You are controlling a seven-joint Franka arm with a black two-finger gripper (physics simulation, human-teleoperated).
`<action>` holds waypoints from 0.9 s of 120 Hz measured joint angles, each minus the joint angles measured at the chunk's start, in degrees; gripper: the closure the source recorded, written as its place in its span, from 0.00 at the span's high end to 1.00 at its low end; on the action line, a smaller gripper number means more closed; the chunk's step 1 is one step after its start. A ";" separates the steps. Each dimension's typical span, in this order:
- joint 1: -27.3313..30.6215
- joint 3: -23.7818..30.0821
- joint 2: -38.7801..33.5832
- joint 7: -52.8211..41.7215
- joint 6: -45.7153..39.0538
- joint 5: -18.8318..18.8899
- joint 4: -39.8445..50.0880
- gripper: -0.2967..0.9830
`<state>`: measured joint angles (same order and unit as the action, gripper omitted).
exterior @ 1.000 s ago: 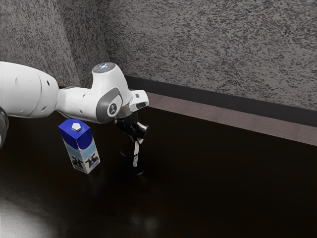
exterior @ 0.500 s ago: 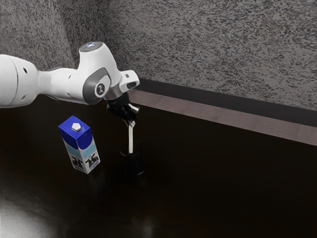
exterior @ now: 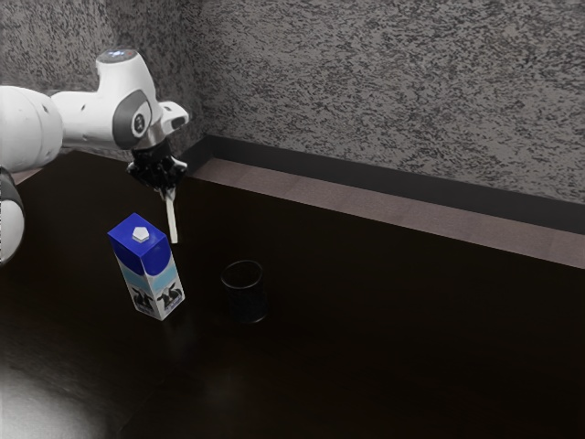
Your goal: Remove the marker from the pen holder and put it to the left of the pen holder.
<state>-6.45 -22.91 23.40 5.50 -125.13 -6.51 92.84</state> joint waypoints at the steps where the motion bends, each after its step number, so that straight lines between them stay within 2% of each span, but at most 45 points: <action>1: 0.36 0.00 0.20 0.14 0.05 0.07 0.00 0.15; 19: 4.49 -0.10 3.01 2.56 0.71 0.71 0.36 0.15; 40: 5.97 -0.07 5.23 4.82 0.92 0.44 0.08 0.16; 63: 6.81 -0.04 5.61 6.64 0.79 -2.07 -0.30 0.47; 80: 6.12 -0.09 4.24 7.52 0.95 -2.53 0.03 0.62; 88: 2.31 0.00 -1.05 7.64 4.87 -2.46 0.98 0.66; 96: -4.90 0.10 -10.55 5.41 12.66 -1.49 1.29 0.69; 103: -12.36 0.28 -19.85 2.62 18.51 2.34 1.11 0.71; 108: -16.95 0.10 -23.60 2.01 22.21 5.10 0.49 0.72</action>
<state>-23.39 -22.81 -0.20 7.51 -102.92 -1.41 93.34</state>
